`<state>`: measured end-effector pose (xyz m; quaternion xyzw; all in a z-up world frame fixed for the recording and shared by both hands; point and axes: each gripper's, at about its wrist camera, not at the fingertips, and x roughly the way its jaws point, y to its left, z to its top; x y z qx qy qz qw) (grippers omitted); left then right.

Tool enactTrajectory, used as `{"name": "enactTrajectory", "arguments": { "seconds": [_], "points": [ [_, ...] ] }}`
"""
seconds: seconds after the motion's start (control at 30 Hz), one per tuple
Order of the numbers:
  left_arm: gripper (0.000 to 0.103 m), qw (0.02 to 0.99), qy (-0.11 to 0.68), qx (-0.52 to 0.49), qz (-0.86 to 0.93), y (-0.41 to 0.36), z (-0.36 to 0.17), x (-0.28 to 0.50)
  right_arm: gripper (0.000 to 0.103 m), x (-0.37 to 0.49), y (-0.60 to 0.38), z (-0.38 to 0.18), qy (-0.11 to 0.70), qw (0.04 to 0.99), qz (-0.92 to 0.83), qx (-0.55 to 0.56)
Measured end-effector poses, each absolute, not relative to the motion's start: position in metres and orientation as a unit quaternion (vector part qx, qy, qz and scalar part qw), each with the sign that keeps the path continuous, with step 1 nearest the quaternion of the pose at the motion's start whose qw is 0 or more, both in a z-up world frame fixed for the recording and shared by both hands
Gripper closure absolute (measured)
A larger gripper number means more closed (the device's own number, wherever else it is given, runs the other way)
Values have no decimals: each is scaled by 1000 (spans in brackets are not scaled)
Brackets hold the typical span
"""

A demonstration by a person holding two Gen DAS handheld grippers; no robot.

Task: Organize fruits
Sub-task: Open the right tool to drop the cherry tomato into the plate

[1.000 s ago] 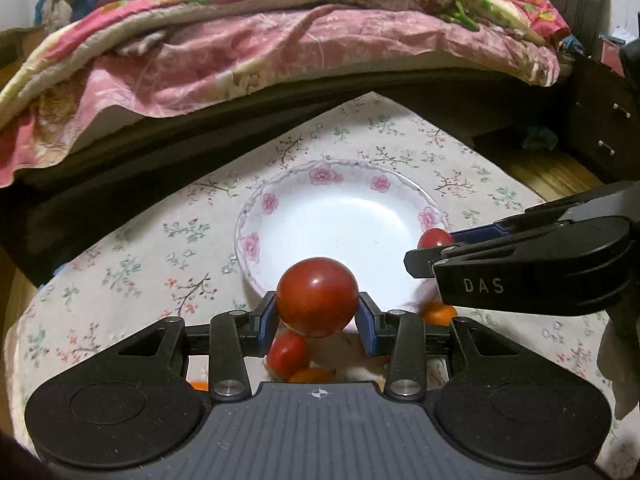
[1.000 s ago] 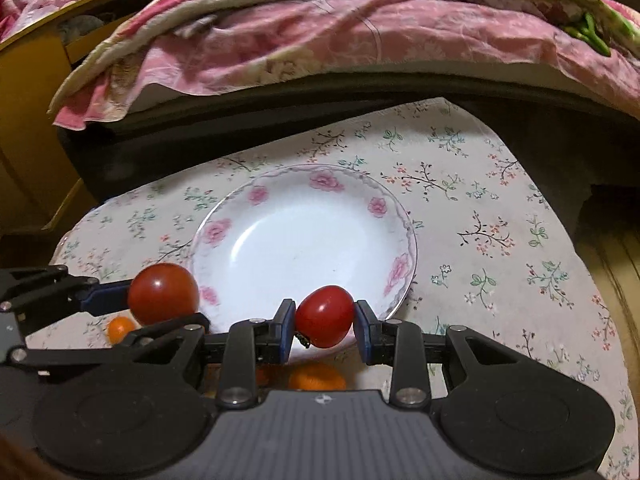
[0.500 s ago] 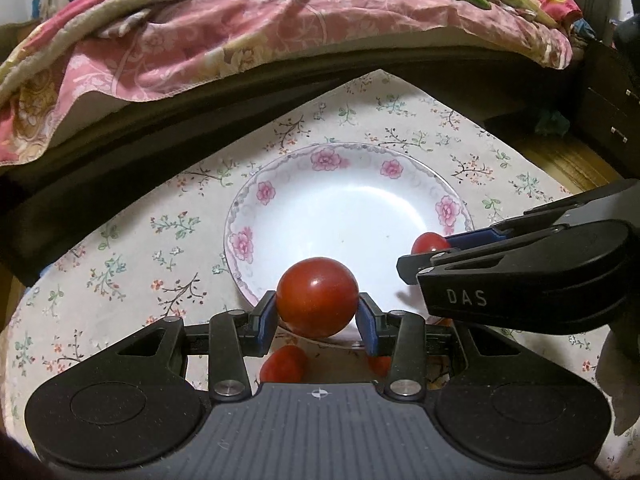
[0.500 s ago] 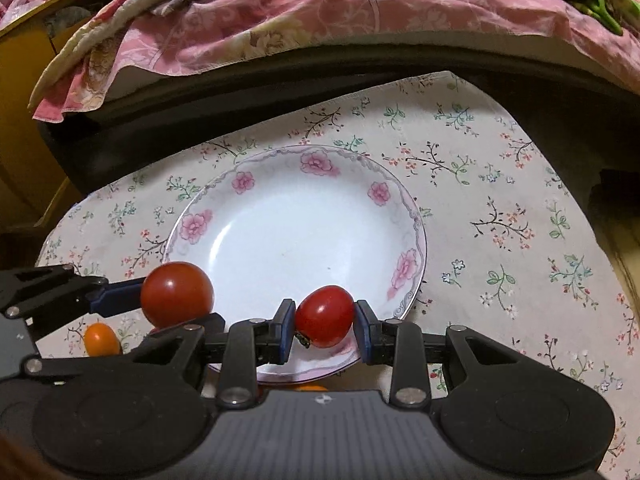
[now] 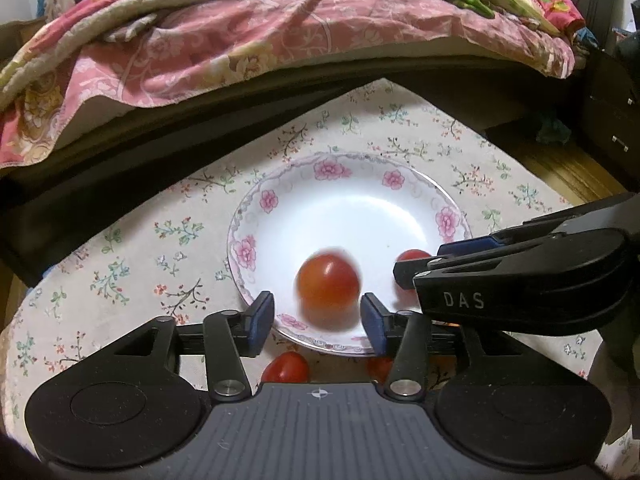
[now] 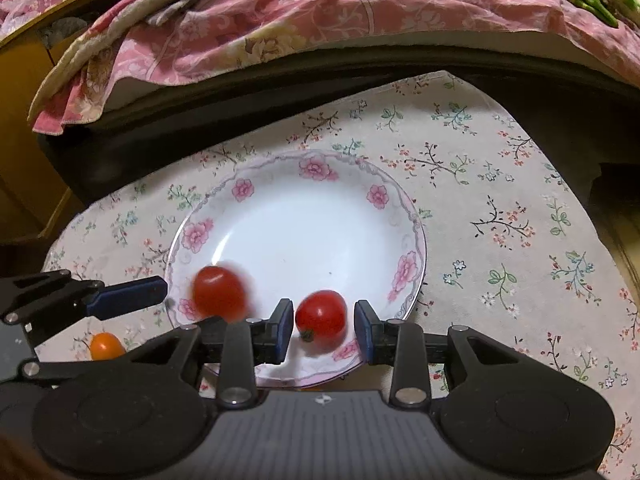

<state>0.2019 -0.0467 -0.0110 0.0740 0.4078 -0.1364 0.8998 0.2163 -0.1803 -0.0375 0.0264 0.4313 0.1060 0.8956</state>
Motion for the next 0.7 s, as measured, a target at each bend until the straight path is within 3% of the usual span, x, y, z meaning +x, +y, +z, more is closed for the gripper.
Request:
{"name": "enactTrajectory", "arguments": {
  "seconds": [0.7],
  "points": [
    [36, 905, 401, 70, -124, -27, 0, 194, 64, 210, -191, -25, 415, 904, 88, 45]
  ]
}}
